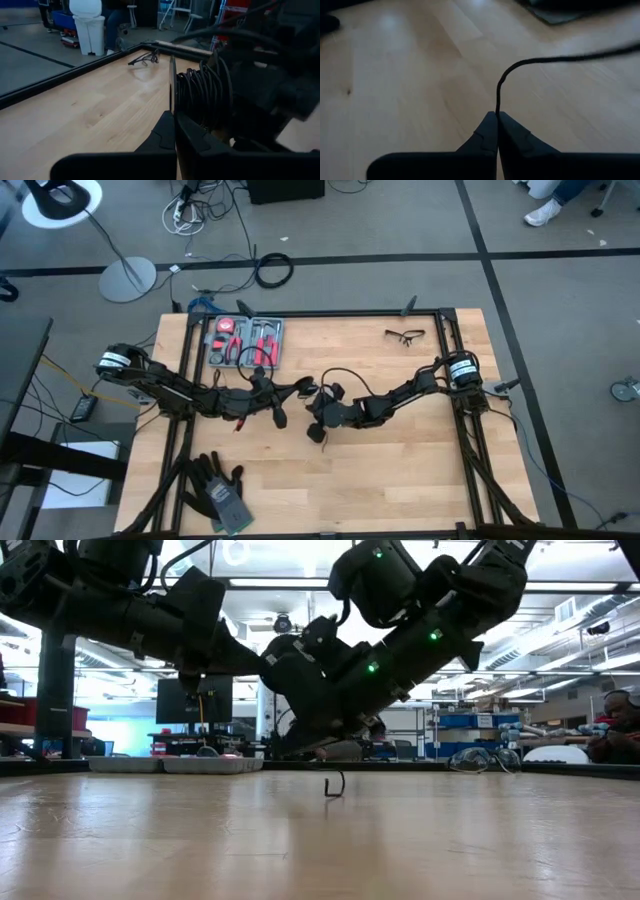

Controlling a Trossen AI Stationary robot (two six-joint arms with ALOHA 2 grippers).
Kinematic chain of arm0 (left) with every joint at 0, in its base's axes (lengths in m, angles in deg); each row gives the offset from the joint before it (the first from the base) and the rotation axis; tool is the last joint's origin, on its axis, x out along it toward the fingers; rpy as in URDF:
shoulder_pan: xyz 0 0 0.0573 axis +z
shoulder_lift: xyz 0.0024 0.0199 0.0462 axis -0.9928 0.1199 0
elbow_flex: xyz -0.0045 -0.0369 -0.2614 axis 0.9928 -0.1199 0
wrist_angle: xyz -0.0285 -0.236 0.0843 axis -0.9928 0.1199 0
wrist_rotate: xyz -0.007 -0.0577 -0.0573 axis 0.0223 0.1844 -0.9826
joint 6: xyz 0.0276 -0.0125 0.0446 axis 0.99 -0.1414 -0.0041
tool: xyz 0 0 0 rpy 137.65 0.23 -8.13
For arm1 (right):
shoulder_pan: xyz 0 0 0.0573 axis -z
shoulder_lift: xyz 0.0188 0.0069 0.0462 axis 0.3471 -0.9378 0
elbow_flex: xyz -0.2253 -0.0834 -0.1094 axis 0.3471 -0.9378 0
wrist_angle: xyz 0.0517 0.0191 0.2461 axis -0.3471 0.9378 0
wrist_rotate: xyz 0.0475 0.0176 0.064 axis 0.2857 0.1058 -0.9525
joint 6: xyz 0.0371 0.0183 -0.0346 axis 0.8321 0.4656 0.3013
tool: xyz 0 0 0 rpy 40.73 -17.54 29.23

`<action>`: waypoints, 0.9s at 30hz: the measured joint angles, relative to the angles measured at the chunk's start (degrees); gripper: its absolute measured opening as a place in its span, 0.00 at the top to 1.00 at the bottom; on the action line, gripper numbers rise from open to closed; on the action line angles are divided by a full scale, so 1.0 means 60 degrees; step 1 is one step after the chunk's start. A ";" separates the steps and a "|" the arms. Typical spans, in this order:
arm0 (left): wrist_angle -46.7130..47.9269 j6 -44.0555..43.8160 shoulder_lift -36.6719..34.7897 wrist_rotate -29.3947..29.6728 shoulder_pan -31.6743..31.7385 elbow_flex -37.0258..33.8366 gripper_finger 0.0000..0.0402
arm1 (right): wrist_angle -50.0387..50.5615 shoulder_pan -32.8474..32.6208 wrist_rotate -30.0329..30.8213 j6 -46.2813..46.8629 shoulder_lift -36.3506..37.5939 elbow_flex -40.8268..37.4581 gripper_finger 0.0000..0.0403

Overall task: Coil cords
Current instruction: Coil the black wire on the black spool

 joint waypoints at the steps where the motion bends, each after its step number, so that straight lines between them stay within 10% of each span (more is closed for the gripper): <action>1: -0.0105 -0.0007 0.0003 -0.0007 -0.0003 -0.0004 1.00 | -0.0013 0.0001 0.0010 0.0070 0.0000 -0.0042 1.00; 27: -0.0117 -0.0243 0.0003 -0.0665 -0.0003 -0.0007 1.00 | 0.2665 0.0168 0.1415 0.0090 0.1162 -0.0294 1.00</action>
